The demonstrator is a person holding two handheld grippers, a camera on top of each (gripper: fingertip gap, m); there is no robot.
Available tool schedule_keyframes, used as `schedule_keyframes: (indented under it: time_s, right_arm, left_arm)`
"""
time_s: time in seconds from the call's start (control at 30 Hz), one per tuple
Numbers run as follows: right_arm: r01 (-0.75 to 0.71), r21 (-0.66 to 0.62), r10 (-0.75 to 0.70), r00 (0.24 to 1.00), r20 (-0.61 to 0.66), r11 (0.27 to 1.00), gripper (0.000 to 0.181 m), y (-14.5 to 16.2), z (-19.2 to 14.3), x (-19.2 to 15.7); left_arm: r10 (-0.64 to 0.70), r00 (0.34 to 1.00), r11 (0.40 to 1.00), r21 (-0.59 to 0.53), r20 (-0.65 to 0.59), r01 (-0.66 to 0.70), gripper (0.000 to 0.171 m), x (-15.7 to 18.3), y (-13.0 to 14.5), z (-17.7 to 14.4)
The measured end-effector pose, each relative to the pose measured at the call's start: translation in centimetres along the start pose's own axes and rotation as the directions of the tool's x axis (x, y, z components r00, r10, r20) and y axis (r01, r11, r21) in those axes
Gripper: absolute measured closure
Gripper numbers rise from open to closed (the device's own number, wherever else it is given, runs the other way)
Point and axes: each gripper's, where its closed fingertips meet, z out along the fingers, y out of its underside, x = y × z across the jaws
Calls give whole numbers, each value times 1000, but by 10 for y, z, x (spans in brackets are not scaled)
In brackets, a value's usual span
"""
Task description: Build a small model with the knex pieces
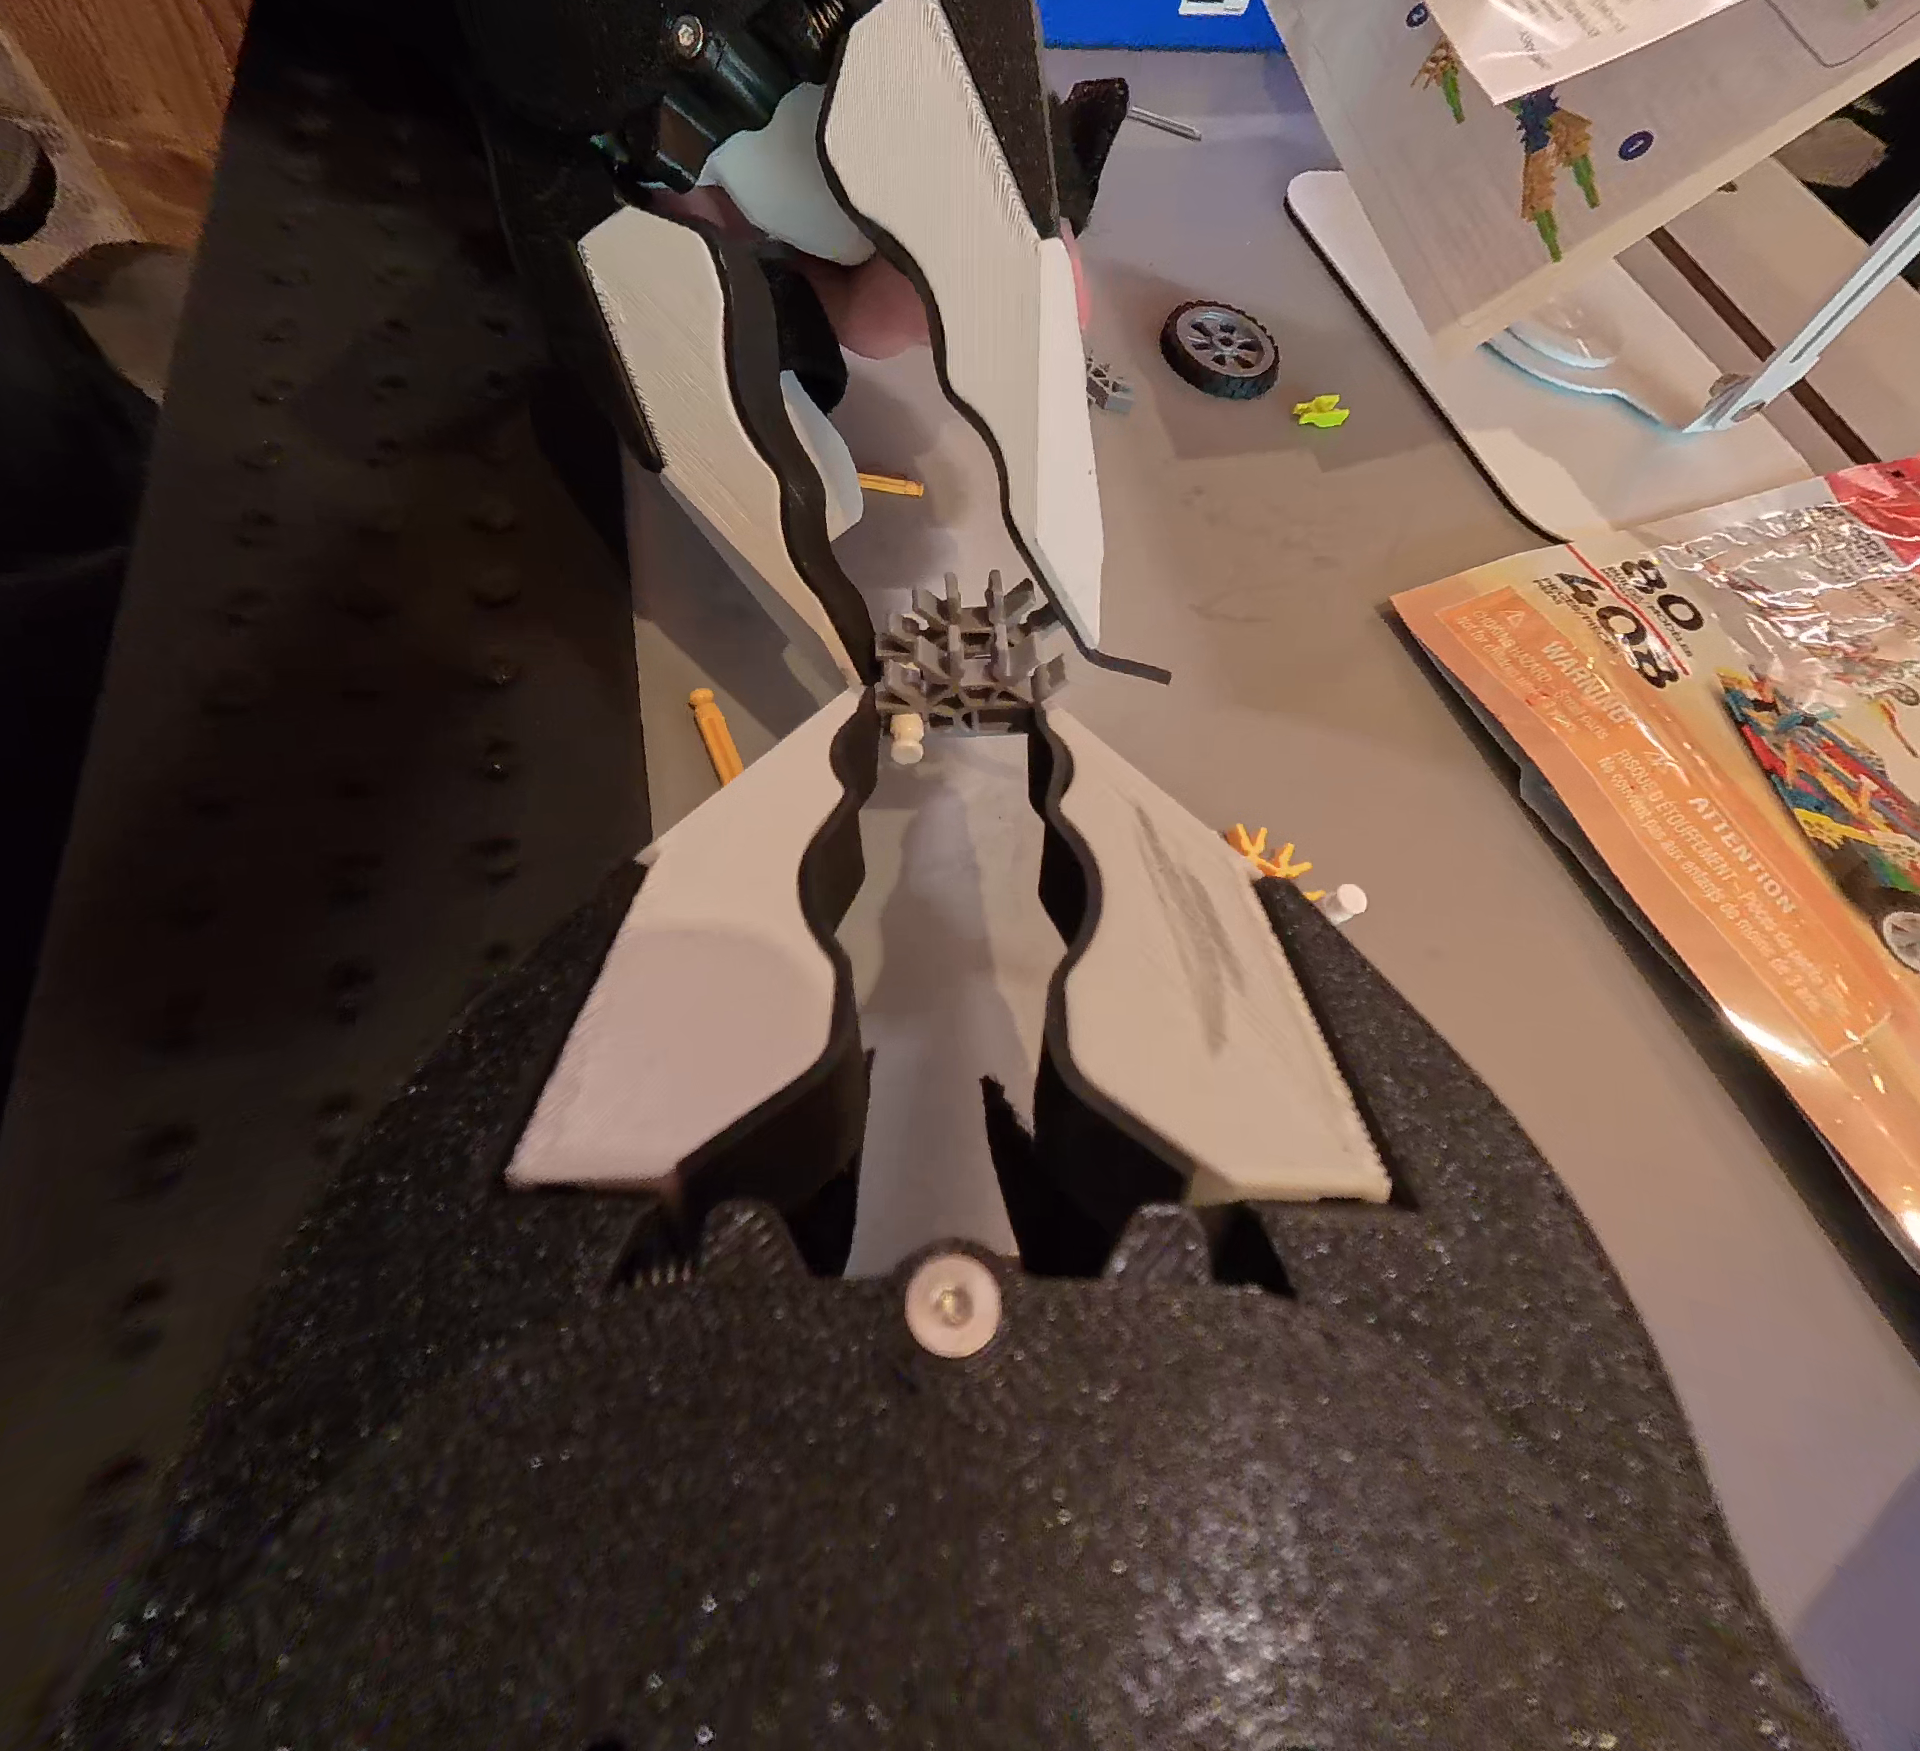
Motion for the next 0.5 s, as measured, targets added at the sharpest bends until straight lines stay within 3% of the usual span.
schedule_keyframes:
  time_s: [0.33,0.5]
  right_arm:
    - [51,9,-50,996,-69,999,155,-3,-1,2]
    - [-19,13,19,1000,-9,1000,154,1,-2,-3]
  left_arm:
    - [-11,1000,1000,3,6,11,133,-2,-1,-1]
    - [5,1000,1000,4,-10,-5,133,3,-2,0]
